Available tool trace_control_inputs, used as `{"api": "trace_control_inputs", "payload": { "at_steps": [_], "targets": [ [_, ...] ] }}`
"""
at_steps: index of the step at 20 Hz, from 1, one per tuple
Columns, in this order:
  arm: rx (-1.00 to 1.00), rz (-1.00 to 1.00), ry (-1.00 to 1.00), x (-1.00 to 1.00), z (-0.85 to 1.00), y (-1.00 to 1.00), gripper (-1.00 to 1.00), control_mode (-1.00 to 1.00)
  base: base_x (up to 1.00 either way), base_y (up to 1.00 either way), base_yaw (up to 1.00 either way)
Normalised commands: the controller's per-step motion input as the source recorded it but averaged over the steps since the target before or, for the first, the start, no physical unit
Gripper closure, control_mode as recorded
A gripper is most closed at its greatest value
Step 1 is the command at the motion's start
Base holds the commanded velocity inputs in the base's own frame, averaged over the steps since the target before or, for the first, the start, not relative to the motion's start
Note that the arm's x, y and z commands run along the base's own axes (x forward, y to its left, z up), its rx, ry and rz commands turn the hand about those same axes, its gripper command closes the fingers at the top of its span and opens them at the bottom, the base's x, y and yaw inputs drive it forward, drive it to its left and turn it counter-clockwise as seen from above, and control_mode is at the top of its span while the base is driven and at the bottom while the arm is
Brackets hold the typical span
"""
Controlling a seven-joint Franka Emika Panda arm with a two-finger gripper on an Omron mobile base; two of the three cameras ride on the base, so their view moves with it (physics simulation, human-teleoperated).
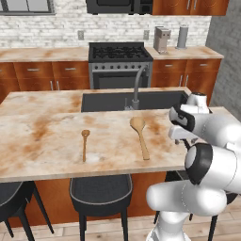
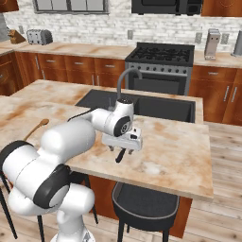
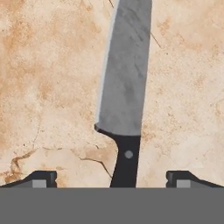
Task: Pick up the metallic utensils from the counter and place them in the open drawer. Make sure not to pick up any wooden utensils.
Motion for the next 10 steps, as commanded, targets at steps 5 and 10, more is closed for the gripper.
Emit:
{"api": "trace_control_inputs", "payload": {
  "at_steps": [5, 10],
  "targets": [
    [0.0, -0.22, 0.0, 0.0, -0.15, 0.0, -1.0, -1.0, 0.0, 0.0, 0.0],
    [-0.1, -0.05, 0.0, -0.13, -0.09, 0.0, -1.0, -1.0, 0.0, 0.0, 0.0]
  ]
}}
